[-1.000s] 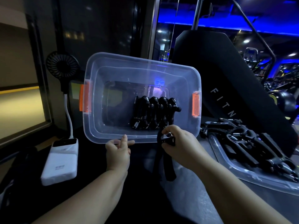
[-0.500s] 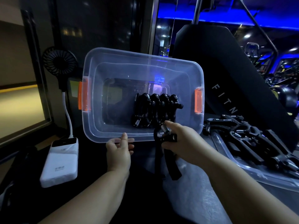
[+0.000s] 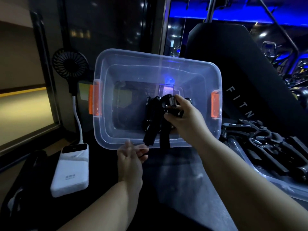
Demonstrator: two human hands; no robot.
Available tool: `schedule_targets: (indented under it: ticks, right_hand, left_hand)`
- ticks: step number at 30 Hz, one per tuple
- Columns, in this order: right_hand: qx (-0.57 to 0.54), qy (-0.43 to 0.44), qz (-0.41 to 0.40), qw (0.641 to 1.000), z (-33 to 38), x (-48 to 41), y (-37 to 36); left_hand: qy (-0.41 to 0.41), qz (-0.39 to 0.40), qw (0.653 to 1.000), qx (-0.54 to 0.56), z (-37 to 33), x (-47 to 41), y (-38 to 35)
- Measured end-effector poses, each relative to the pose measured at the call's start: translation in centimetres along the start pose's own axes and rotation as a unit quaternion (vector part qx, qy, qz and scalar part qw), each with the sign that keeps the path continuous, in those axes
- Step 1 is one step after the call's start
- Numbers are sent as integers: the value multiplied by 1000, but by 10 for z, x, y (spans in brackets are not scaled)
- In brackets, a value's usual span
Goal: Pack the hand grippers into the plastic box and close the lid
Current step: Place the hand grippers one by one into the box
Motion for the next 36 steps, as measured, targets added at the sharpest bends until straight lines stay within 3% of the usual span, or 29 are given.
schedule_targets:
  ticks: [6, 14, 24, 36]
  right_hand:
    - [53, 6, -33, 998, 0, -38, -15]
    - [182, 0, 35, 983, -24, -67, -70]
    - [223, -27, 66, 972, -53, -99, -111]
    - [389, -13, 64, 919, -57, -119, -112]
  left_hand:
    - [13, -2, 1000, 18, 0, 0, -1]
    - [28, -9, 999, 26, -2, 1, -3]
    - [44, 7, 999, 3, 7, -7, -3]
    - [50, 7, 999, 13, 8, -7, -4]
Point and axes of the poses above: each hand's wrist, its own x-axis away from the middle knuckle, its own y-axis out of the back of the hand, z = x × y, the point moved 10 cm from there along -x, towards the middle knuckle, and after that the axes turned 9 degrees about -x, right-handed, at the moved point
